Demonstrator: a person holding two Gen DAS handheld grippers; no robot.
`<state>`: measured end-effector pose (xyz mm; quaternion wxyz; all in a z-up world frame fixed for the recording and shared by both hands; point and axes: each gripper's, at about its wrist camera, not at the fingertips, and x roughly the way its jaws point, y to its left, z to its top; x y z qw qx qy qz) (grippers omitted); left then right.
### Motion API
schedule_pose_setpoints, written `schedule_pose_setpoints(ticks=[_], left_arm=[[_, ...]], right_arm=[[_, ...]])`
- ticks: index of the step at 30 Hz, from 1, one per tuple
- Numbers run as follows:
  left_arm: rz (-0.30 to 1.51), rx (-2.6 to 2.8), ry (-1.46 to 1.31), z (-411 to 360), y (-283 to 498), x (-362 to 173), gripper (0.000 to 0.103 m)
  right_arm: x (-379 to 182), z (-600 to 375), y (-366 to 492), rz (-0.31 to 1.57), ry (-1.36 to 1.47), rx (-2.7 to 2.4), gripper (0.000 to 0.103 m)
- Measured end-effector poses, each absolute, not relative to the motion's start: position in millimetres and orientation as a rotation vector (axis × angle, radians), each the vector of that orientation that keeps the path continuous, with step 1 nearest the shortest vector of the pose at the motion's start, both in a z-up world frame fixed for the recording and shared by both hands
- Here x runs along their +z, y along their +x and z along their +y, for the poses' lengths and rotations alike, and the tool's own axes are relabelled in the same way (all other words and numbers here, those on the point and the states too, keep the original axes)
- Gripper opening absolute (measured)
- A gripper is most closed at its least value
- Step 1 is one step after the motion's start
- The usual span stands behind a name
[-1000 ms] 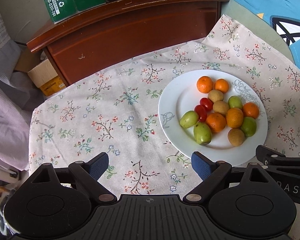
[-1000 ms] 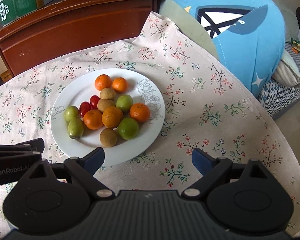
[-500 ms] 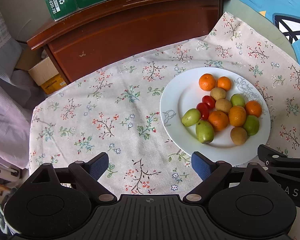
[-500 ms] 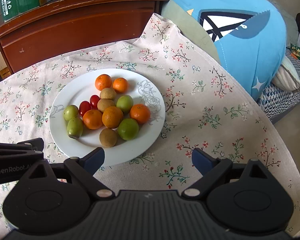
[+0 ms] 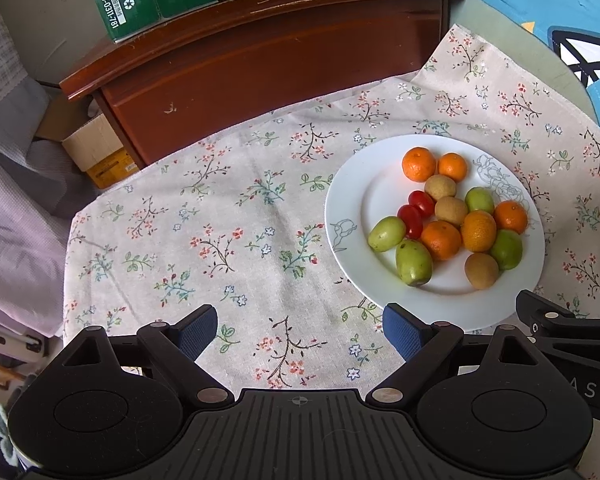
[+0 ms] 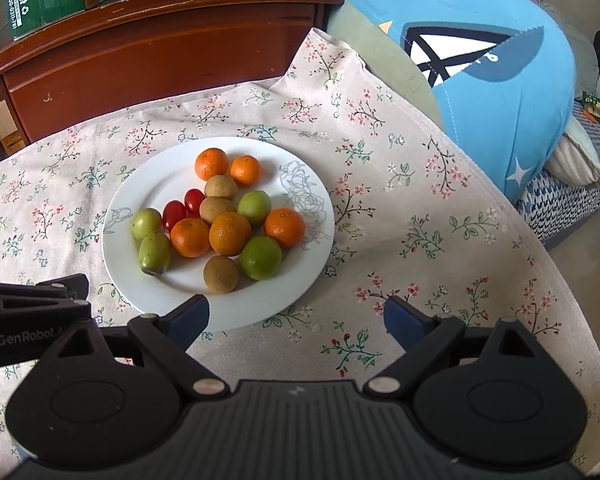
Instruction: Organize fruits
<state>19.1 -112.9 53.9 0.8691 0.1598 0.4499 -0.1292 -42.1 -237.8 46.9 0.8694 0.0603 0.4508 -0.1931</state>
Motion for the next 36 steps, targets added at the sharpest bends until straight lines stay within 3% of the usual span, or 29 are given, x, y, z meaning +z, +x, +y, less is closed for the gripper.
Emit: schedule_pose_setpoints(ticks=[24,36], left_arm=[[0.909,-0.239,0.339,-86,0,64,0.091],[0.907,-0.21,0.297,-49,-23,65,0.091]], right_arm=[[49,-219,-55,0.877,0.127,-0.301,0.095],[14,-196,-79,0.904,0.193,-0.225,0.097]])
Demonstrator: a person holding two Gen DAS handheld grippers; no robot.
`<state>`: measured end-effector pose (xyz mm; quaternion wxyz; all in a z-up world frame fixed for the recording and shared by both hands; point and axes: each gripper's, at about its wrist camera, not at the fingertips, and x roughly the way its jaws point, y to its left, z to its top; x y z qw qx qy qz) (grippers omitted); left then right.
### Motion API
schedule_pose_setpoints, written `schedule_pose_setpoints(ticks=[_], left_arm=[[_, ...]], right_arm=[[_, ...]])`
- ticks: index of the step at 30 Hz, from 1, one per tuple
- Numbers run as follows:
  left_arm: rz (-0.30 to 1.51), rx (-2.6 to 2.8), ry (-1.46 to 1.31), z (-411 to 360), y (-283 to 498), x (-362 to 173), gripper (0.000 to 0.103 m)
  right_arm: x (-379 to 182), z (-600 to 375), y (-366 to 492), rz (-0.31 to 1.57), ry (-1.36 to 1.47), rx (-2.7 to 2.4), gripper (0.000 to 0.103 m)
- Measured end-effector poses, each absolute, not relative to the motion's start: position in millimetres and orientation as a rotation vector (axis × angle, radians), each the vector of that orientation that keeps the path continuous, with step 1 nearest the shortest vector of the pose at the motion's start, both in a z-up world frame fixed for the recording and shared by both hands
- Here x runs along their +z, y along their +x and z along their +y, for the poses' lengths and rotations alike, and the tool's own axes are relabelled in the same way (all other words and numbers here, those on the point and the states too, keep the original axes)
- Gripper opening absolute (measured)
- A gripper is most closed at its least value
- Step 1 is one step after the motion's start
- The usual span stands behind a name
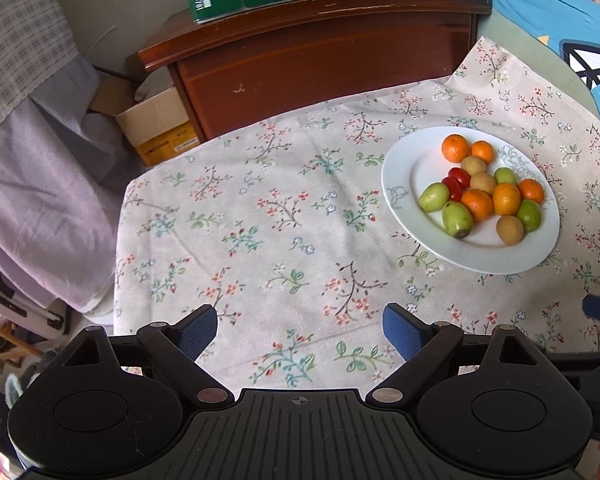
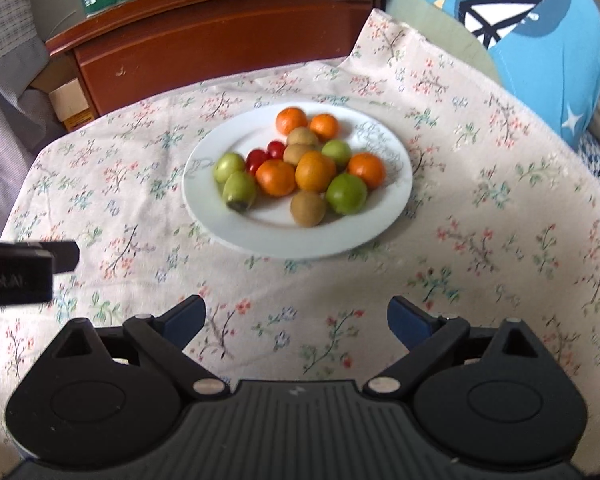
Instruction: Organize fruits
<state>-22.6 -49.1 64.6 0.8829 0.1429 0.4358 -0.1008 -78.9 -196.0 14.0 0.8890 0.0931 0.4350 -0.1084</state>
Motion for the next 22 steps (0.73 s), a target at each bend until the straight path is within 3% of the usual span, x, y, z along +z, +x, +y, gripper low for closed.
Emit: schedule_pose_setpoints(ticks=[22], left_arm=[[0.924,-0.187,0.199,-14,-40,64,0.092]], right_arm=[[-25,-153,-88,0.775,0.067,-0.158,0.102]])
